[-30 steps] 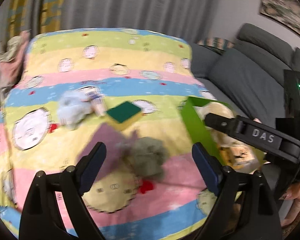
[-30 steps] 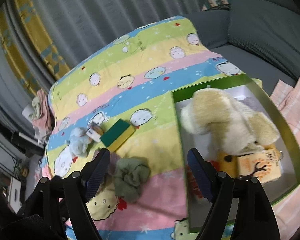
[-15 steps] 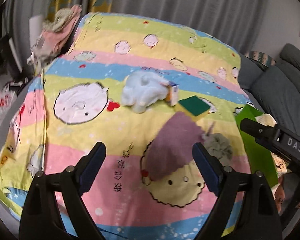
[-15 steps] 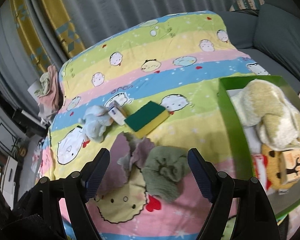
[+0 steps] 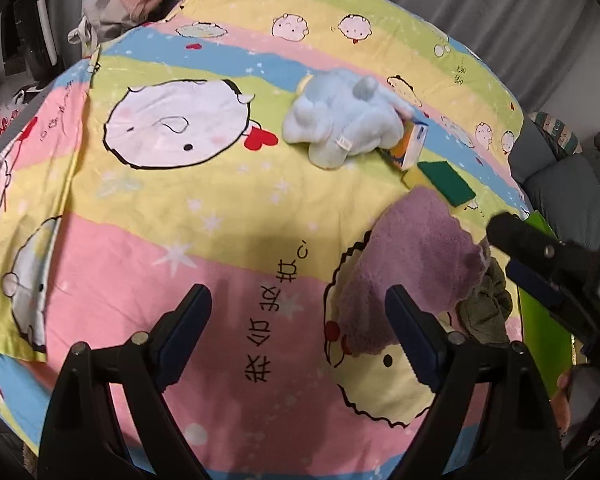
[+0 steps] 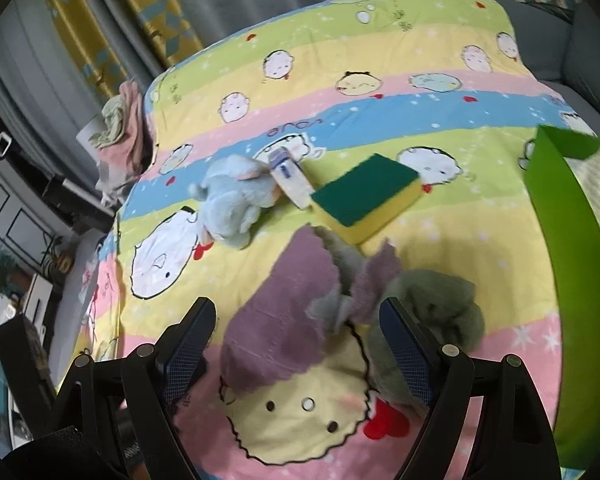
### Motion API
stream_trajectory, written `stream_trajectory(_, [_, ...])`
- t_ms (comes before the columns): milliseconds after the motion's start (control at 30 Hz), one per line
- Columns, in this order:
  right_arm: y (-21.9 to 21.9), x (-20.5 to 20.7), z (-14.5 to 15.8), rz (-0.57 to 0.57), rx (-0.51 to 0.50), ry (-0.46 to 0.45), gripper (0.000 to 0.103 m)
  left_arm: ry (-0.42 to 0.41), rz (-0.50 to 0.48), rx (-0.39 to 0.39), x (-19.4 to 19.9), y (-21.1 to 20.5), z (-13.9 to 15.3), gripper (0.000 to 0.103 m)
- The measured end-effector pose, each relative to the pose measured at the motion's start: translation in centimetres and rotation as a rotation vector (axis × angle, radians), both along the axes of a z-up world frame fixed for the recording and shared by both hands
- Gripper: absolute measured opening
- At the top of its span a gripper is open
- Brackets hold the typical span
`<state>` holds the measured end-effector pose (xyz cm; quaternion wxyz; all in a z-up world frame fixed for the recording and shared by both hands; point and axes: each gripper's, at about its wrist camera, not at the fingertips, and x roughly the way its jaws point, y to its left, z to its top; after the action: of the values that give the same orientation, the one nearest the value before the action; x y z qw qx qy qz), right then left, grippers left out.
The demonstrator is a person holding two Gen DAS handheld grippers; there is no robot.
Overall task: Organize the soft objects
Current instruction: 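Move the right gripper back to the mauve cloth on the quilt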
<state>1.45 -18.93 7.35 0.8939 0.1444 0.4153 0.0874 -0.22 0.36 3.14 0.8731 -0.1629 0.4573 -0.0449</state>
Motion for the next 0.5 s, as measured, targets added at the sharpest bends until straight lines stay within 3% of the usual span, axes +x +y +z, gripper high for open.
stream_trajectory(333, [2.2, 3.7, -1.8, 0.074, -0.116, 0.048, 0.085, 0.021, 0.005, -0.032, 1.5, -0.4, -1.2, 0.088])
stream_trajectory(500, [2.2, 5.1, -3.3, 0.08, -0.131, 0.085, 0.065, 0.001, -0.013, -0.02, 2.0, -1.0, -1.4, 0.086])
